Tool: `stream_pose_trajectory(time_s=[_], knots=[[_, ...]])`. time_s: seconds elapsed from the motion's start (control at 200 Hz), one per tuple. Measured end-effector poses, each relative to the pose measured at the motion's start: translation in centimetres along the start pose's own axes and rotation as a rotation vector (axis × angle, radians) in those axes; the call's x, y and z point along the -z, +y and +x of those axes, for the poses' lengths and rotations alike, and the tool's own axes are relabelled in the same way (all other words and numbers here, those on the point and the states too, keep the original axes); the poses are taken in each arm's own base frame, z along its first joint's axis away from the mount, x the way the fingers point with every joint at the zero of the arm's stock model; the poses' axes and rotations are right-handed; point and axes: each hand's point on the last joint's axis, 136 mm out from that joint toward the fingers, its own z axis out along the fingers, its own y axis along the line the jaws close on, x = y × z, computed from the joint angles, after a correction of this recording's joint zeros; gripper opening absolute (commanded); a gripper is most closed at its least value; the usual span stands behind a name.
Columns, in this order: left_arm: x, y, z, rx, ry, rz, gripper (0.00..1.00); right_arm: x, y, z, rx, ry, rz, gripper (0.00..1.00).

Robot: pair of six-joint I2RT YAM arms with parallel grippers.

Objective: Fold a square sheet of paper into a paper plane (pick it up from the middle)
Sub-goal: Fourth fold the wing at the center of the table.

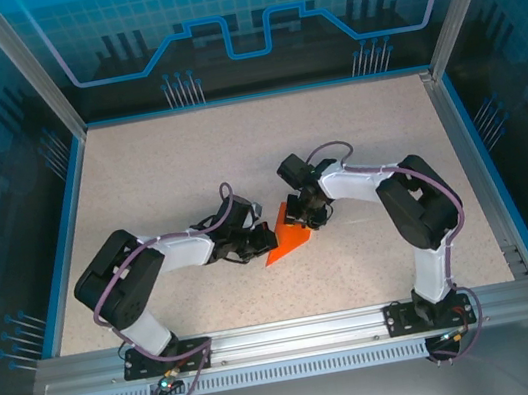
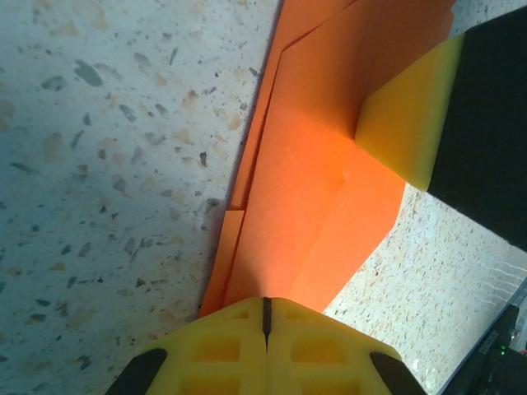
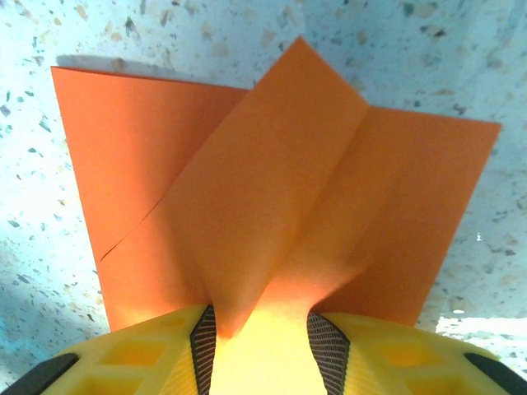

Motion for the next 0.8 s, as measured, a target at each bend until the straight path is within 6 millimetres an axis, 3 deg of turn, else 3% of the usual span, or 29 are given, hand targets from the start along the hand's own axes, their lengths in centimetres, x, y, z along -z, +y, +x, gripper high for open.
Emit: stream_pose_trajectory(time_s=[0.8], knots=[[-0.28,0.58,0.09,0.010,0.007,-0.025,0.02,-0.02,0.14,0.03,0.007,0.011,0.004,0.45]])
